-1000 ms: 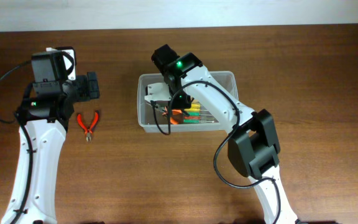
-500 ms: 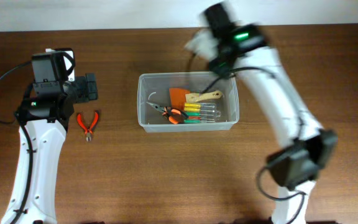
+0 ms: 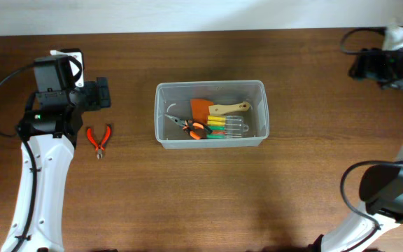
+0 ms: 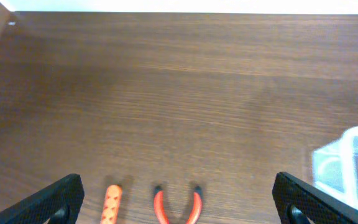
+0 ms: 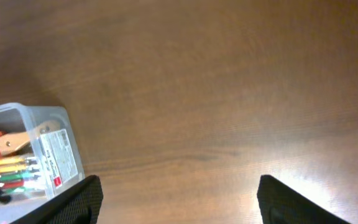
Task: Pack container
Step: 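Move the left gripper down onto the red cutters and grasp them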
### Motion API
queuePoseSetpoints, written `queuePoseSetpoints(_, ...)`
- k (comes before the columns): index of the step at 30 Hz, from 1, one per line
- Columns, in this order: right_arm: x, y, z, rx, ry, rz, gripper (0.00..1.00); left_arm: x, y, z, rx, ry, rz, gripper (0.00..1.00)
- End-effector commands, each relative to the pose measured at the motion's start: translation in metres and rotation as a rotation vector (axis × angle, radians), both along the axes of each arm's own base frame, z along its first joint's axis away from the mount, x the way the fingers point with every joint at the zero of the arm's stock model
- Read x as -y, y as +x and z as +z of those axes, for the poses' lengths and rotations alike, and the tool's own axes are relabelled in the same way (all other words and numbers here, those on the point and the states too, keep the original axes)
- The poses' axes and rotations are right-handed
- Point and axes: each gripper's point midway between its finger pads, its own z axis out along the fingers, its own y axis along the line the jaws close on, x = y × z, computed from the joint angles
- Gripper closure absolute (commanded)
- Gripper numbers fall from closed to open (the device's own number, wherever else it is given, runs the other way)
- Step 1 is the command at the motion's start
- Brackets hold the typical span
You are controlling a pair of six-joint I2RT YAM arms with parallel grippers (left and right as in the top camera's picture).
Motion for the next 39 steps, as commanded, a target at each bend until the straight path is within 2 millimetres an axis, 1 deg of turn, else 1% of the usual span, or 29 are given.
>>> queuePoseSetpoints(1, 0.010, -0.002, -0.014, -0.030, 0.115, -0.089, 0.15, 0.012, 0.008, 0.002, 0.013, -0.049, -0.065, 0.01)
queuePoseSetpoints(2, 0.013, -0.002, -0.017, -0.035, 0.118, -0.095, 0.11, 0.012, 0.008, -0.001, 0.005, -0.055, -0.059, 0.01)
queuePoseSetpoints(3, 0.015, -0.003, -0.019, -0.039, 0.120, -0.102, 0.02, 0.011, 0.008, -0.006, -0.007, -0.065, -0.043, 0.01)
queuePoseSetpoints(5, 0.017, -0.002, -0.023, -0.048, 0.124, -0.103, 0.01, -0.001, 0.005, -0.021, -0.048, -0.102, 0.076, 0.01)
queuePoseSetpoints(7, 0.016, -0.001, -0.026, -0.055, 0.127, -0.102, 0.01, -0.018, -0.007, -0.042, -0.111, -0.148, 0.253, 0.01)
queuePoseSetpoints(8, 0.016, 0.000, -0.028, -0.059, 0.128, -0.101, 0.02, -0.025, -0.015, -0.057, -0.156, -0.185, 0.343, 0.01)
queuePoseSetpoints(10, 0.014, 0.001, -0.030, -0.063, 0.130, -0.096, 0.02, -0.027, -0.022, -0.078, -0.226, -0.237, 0.397, 0.01)
queuePoseSetpoints(13, 0.014, 0.001, -0.030, -0.063, 0.129, -0.096, 0.01, -0.024, -0.021, -0.105, -0.302, -0.298, 0.384, 0.01)
queuePoseSetpoints(16, 0.014, 0.001, -0.030, -0.063, 0.129, -0.096, 0.01, -0.024, -0.018, -0.119, -0.343, -0.267, 0.332, 0.01)
queuePoseSetpoints(17, 0.014, 0.001, -0.030, -0.063, 0.129, -0.095, 0.02, -0.021, -0.013, -0.123, -0.350, -0.256, 0.278, 0.01)
queuePoseSetpoints(19, 0.015, 0.002, -0.030, -0.058, 0.126, -0.095, 0.01, -0.008, -0.003, -0.133, -0.368, -0.231, 0.103, 0.01)
queuePoseSetpoints(21, 0.015, 0.003, -0.030, -0.057, 0.126, -0.095, 0.01, 0.001, 0.001, -0.147, -0.405, -0.179, -0.040, 0.03)
queuePoseSetpoints(22, 0.015, 0.003, -0.030, -0.057, 0.126, -0.095, 0.01, 0.001, 0.000, -0.154, -0.428, -0.155, -0.069, 0.04)
queuePoseSetpoints(25, 0.015, 0.003, -0.030, -0.057, 0.126, -0.095, 0.02, -0.003, -0.005, -0.180, -0.503, -0.130, -0.077, 0.08)
queuePoseSetpoints(26, 0.015, 0.003, -0.030, -0.057, 0.126, -0.095, 0.01, -0.004, -0.009, -0.195, -0.547, -0.133, -0.072, 0.08)
queuePoseSetpoints(27, 0.015, 0.003, -0.030, -0.057, 0.126, -0.095, 0.02, -0.003, -0.012, -0.204, -0.573, -0.138, -0.072, 0.08)
queuePoseSetpoints(29, 0.015, 0.003, -0.030, -0.057, 0.126, -0.095, 0.01, -0.001, -0.015, -0.217, -0.608, -0.142, -0.081, 0.10)
queuePoseSetpoints(31, 0.015, 0.003, -0.030, -0.057, 0.126, -0.095, 0.01, 0.001, -0.017, -0.227, -0.635, -0.137, -0.101, 0.11)
queuePoseSetpoints(32, 0.015, 0.003, -0.030, -0.057, 0.126, -0.095, 0.01, 0.002, -0.018, -0.230, -0.644, -0.129, -0.116, 0.16)
queuePoseSetpoints(36, 0.015, 0.003, -0.030, -0.057, 0.126, -0.095, 0.01, 0.006, -0.019, -0.237, -0.664, -0.100, -0.173, 0.17)
queuePoseSetpoints(39, 0.015, 0.003, -0.030, -0.057, 0.127, -0.095, 0.01, 0.005, -0.020, -0.239, -0.676, -0.077, -0.175, 0.17)
